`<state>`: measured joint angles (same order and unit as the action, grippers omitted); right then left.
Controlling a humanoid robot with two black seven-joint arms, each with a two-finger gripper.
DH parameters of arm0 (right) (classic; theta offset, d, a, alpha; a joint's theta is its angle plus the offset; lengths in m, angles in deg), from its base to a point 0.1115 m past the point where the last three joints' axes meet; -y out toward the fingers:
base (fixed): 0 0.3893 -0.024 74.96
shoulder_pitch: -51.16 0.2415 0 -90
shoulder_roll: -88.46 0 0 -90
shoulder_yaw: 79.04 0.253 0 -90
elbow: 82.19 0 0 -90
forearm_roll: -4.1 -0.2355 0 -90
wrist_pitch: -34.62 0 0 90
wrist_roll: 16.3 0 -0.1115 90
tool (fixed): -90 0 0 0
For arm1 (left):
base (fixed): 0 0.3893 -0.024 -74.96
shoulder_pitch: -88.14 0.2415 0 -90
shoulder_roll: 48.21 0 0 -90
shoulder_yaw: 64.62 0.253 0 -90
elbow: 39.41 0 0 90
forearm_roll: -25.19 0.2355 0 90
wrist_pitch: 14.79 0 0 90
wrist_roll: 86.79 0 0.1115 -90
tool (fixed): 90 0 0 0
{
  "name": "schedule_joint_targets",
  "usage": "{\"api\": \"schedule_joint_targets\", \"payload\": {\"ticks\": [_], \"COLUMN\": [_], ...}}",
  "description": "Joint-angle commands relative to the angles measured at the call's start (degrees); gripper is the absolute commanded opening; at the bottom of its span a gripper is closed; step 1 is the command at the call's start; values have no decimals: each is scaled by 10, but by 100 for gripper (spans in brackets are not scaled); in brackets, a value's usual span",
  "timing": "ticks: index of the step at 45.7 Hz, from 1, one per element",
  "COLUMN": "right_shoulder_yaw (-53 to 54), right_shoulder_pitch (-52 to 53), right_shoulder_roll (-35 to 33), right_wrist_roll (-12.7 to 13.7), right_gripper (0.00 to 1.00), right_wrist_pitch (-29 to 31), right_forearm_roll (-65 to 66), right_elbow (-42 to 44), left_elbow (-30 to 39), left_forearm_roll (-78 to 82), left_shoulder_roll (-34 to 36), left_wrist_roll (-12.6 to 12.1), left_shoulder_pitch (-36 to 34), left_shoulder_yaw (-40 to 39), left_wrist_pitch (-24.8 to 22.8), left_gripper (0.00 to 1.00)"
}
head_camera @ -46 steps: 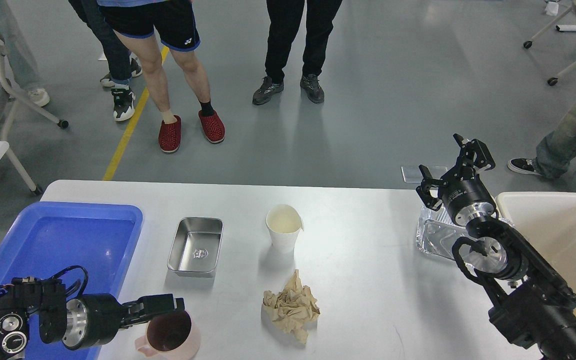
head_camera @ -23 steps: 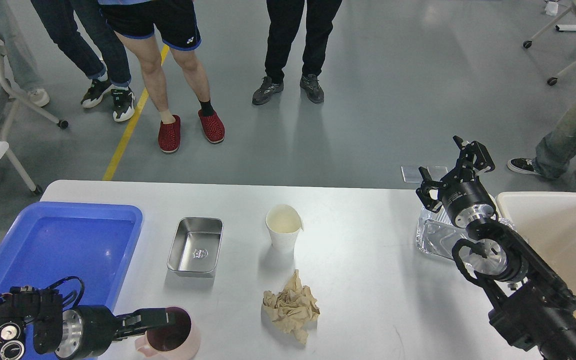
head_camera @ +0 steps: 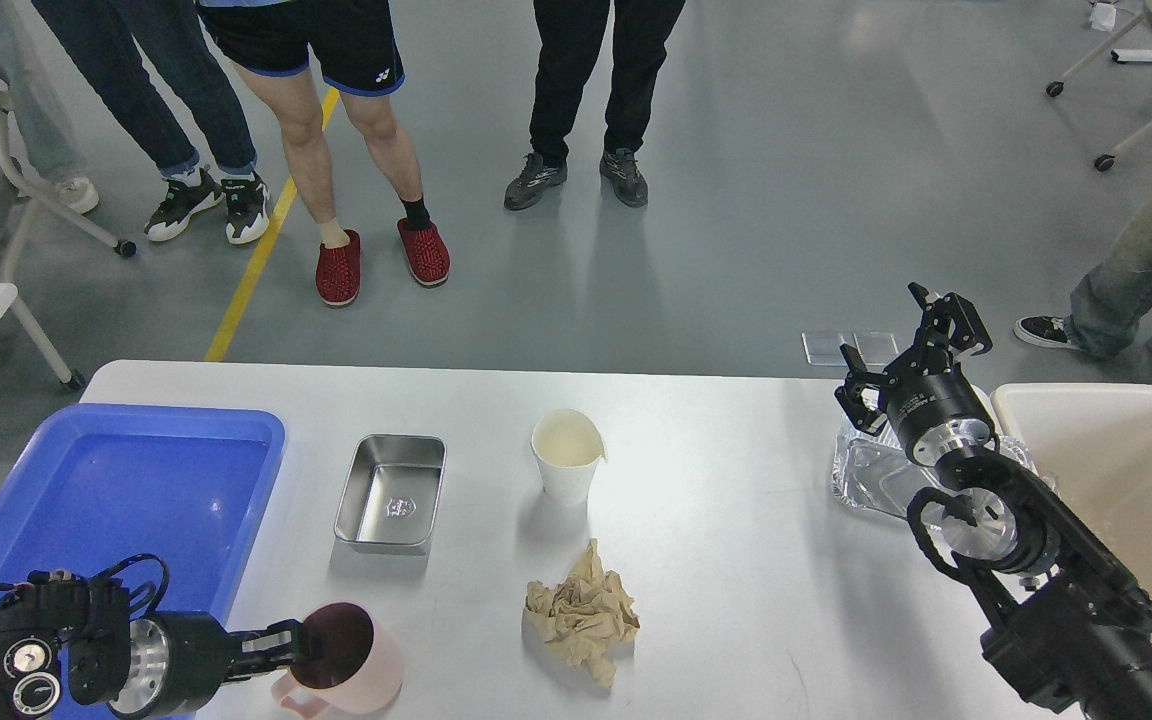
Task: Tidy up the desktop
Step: 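Lift the pink mug with the left gripper over the blue tray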
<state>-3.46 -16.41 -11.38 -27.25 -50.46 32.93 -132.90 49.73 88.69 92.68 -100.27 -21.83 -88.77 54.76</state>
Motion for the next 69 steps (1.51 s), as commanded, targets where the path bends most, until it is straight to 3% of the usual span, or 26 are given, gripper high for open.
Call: {"api": "schedule_joint_targets", "payload": {"ticks": [1, 12, 20, 34, 45, 69], "right_shoulder_yaw": [0, 0, 0, 0, -1, -1], "right_shoulder_pitch": [0, -1, -1, 0, 2, 0], "right_shoulder_roll": [0, 1, 2, 5, 8, 10], "right_wrist_roll": [0, 0, 0, 0, 0, 0], "right_gripper": [100, 100, 100, 100, 100, 100], "right_wrist_pitch": [0, 0, 0, 0, 0, 0], "right_forearm_roll": [0, 0, 0, 0, 1, 1], "right_elbow": [-3, -3, -3, -4, -3, -3], "left_elbow": [0, 2, 10, 62, 70, 42], "left_forearm_roll": [-1, -1, -21, -145, -197, -191], "left_shoulder_roll": [0, 1, 21, 188, 325, 342], "left_wrist_roll": [-1, -7, -23, -25, -15, -22], "left_shoulder_pitch": [-1, -24, -96, -263, -293, -284], "left_shoulder_yaw": [-2, -1, -5, -9, -22, 8], "left_wrist_pitch": [-4, -13, -71, -193, -261, -235], "left_gripper": [1, 0, 0, 1, 1, 2]}}
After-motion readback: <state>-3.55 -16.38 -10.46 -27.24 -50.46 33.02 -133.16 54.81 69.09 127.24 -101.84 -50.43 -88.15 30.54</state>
